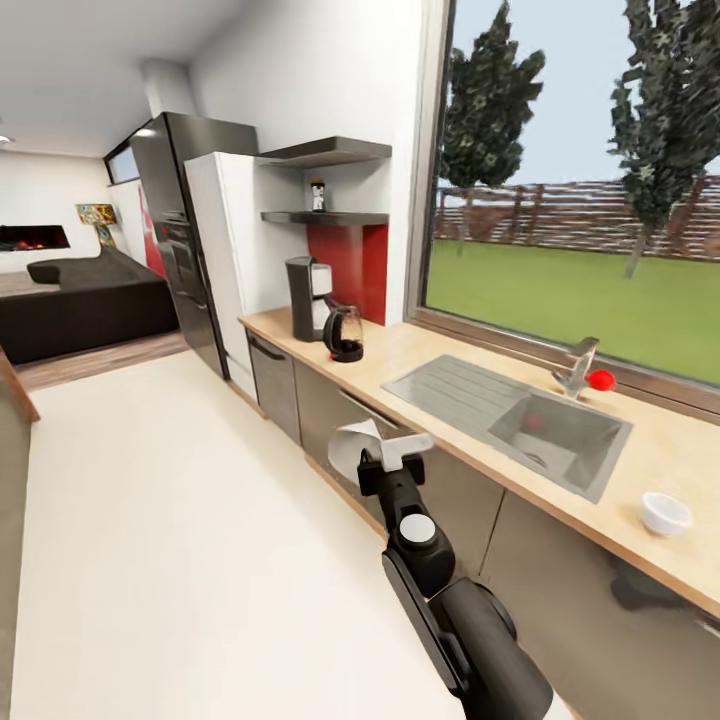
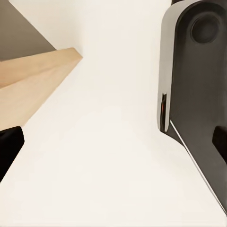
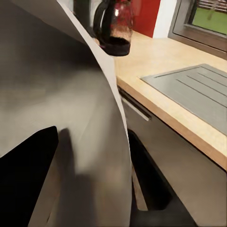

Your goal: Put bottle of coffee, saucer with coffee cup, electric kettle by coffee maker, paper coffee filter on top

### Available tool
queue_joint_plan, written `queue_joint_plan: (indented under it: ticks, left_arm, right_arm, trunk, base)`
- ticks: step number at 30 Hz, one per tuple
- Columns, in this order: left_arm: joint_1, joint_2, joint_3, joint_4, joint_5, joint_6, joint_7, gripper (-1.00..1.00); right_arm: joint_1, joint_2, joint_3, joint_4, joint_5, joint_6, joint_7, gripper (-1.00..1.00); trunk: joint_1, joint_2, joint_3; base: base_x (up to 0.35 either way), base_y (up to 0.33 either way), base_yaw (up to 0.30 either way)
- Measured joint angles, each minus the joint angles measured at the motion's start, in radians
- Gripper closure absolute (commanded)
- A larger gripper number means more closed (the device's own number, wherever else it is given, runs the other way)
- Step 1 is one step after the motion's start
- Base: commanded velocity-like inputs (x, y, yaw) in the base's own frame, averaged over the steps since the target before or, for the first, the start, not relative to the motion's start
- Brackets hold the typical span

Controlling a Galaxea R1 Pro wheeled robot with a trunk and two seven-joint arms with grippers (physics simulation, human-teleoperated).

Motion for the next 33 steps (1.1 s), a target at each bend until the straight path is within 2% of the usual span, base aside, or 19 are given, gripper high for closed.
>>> queue_joint_plan:
  ticks: [18,33]
  left_arm:
    - [0.0,0.0,0.001,-0.002,0.001,0.0,0.0,-1.0]
    - [0.0,0.0,0.001,-0.006,0.002,0.0,0.001,-1.0]
  right_arm:
    - [0.0,0.0,-0.001,0.0,0.002,0.0,0.0,1.0]
    - [0.0,0.0,-0.001,0.0,0.002,-0.001,-0.001,1.0]
  trunk:
    - [0.0,0.0,0.0]
    - [0.0,0.0,0.0]
  base:
    - [0.312,0.137,0.258]
    - [0.33,0.038,0.021]
